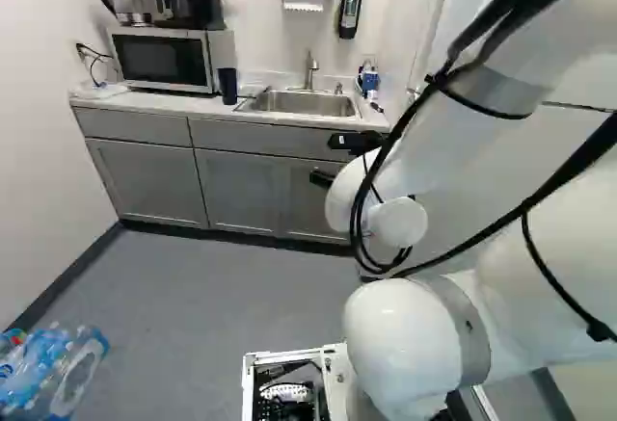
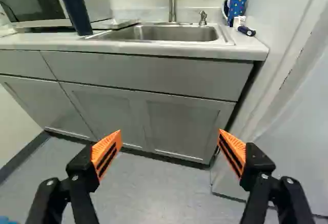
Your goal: Rinse the cup and place it in the tray
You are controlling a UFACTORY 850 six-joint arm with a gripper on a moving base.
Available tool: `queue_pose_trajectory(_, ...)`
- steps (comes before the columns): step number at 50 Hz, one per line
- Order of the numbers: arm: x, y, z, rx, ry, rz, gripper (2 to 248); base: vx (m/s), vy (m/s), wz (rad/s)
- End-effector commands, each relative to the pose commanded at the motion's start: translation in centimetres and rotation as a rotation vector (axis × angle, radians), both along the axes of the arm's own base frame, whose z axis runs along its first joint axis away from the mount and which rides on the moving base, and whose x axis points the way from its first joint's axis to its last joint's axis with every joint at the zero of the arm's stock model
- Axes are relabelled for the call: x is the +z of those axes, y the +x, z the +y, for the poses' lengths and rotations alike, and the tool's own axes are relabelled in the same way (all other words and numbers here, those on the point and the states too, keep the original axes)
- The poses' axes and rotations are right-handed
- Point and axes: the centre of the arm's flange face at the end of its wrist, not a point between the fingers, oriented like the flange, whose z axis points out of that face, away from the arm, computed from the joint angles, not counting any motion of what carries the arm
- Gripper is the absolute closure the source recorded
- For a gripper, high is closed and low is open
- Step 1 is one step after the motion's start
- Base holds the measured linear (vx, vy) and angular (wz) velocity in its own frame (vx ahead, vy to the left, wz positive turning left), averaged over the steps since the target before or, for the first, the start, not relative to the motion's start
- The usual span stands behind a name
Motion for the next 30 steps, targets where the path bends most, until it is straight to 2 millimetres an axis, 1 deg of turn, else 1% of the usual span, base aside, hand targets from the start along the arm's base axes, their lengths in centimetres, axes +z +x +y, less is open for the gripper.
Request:
queue_pose_trajectory(20,0.00,0.03,0.00,0.000,0.000,0.000,3,0.000,0.000,0.000)
queue_pose_trajectory(30,0.66,0.71,0.00,0.000,0.000,-0.017,3,0.000,0.000,0.000)
